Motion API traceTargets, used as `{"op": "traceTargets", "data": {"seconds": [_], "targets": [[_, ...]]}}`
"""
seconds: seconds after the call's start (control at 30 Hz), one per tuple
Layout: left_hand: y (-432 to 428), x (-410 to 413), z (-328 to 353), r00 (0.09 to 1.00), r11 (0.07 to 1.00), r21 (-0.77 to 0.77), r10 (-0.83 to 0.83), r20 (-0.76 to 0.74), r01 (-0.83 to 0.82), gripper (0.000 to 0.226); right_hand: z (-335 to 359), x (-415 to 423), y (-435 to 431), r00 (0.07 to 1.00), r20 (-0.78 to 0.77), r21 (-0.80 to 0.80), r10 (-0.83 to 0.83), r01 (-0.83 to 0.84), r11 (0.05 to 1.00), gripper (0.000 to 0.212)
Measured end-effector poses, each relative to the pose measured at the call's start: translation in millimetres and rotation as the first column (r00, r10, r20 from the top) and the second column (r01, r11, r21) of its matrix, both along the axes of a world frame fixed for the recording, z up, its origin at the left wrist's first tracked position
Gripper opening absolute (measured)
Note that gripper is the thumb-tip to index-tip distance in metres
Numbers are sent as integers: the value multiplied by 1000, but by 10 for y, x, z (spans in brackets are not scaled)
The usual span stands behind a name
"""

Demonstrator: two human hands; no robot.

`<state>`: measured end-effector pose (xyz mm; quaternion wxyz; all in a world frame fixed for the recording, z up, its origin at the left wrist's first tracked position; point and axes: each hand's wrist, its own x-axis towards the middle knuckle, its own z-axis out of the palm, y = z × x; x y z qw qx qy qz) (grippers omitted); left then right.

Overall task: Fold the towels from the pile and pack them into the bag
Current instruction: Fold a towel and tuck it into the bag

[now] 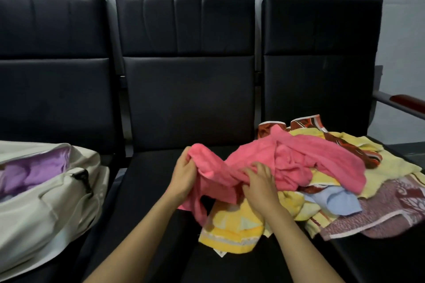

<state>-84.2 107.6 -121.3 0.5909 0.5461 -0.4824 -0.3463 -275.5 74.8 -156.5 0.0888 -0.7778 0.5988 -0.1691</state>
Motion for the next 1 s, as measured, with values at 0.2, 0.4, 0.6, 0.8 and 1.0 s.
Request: {"op": "traceTargets", "data": {"seconds": [0.2,0.4,0.6,0.8,1.0], "targets": [[221,613,-53,937,929,198,267,224,-312,3,119,520,267,853,513,134,98,-192,972,20],[322,931,-321,966,863,436,252,65,-255,36,116,591,361,922,252,228,294,-352,908,36],[392,938,-393,907,682,642,75,415,-350,86,-157,523,323,948,-7,472,318,-277,837,102],[464,899,-380,870,671,731,-278,408,-128,123,-33,672,369,956,121,138,266,-282,949,31],[431,936,-487,841,840,379,154,518,-387,16,343,528,241,807,567,-16,164,-188,982,15]]}}
